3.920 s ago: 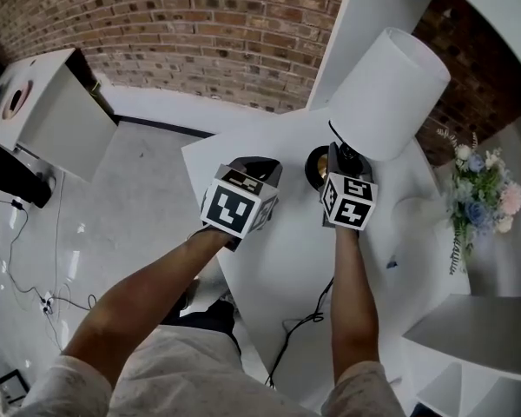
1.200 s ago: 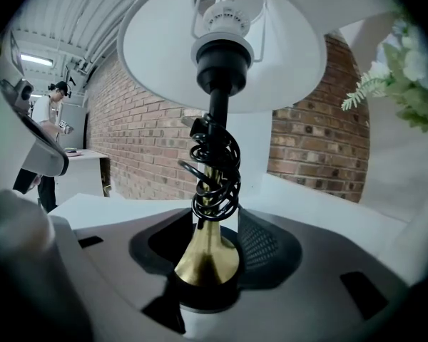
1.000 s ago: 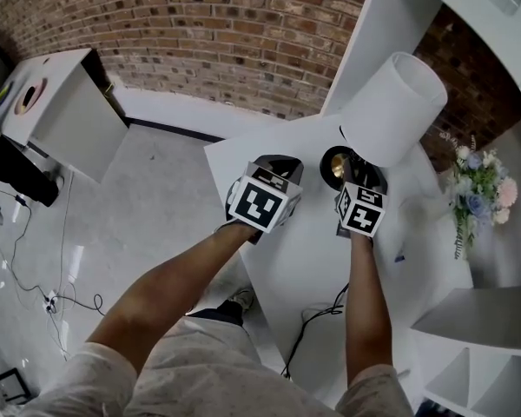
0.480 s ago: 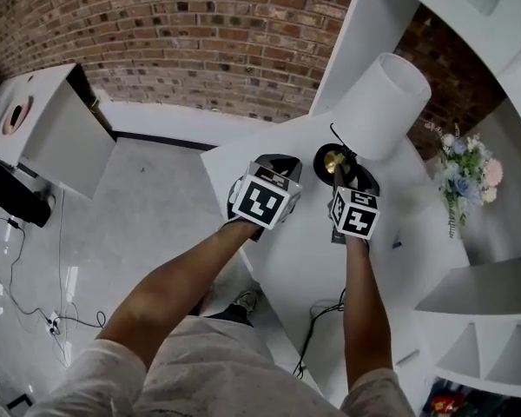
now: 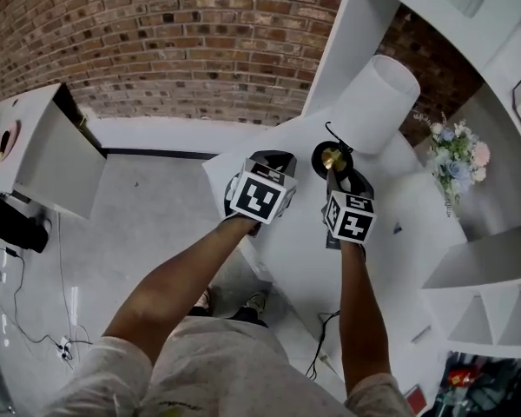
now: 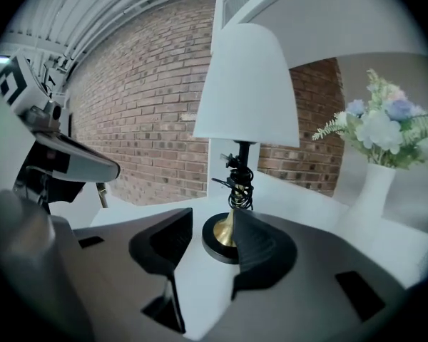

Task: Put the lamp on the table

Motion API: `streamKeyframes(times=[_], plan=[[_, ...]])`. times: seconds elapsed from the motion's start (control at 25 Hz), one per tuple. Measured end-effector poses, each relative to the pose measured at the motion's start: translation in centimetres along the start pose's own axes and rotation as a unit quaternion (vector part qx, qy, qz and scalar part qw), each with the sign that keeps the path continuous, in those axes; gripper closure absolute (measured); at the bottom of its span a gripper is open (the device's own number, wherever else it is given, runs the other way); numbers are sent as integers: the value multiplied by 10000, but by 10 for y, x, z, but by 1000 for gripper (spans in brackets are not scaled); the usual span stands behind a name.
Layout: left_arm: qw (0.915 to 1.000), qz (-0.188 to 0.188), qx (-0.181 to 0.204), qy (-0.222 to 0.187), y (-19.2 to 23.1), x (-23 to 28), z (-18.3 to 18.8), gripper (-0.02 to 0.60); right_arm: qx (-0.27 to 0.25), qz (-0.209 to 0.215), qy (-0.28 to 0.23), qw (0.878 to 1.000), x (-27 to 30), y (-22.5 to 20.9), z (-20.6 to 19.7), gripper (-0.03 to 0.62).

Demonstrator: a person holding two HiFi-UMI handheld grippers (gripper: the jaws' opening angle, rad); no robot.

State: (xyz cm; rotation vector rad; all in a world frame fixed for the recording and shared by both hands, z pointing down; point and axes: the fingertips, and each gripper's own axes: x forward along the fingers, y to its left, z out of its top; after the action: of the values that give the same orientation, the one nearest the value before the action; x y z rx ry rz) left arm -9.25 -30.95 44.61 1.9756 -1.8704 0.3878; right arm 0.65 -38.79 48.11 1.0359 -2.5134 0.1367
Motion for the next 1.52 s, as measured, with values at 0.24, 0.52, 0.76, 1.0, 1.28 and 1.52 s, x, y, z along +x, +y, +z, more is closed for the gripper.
streamKeyframes(times=[0.24,0.52,0.76,1.0,1.28,1.52], plan=[[9996,-196,185,-38,10,-18,9,586,16,-234,11,9997,-21,15,7,416],[9983,-433,380,-104,21,-34,17,586,72,-485,-36,9988,-44,32,27,421],[9962,-691,484,-235,25,-47,25,586,167,-676,-73,9975,-67,45,39,441],[9896,-956,988,-411,18,-68,30,586,145,-824,-287,9961,-97,62,55,497],[9821,-1174,1379,-518,4,-90,38,586,299,-710,-510,9957,-131,81,72,503],[9775,-1426,1452,-546,-4,-104,37,586,455,-829,-608,9937,-150,90,69,565]])
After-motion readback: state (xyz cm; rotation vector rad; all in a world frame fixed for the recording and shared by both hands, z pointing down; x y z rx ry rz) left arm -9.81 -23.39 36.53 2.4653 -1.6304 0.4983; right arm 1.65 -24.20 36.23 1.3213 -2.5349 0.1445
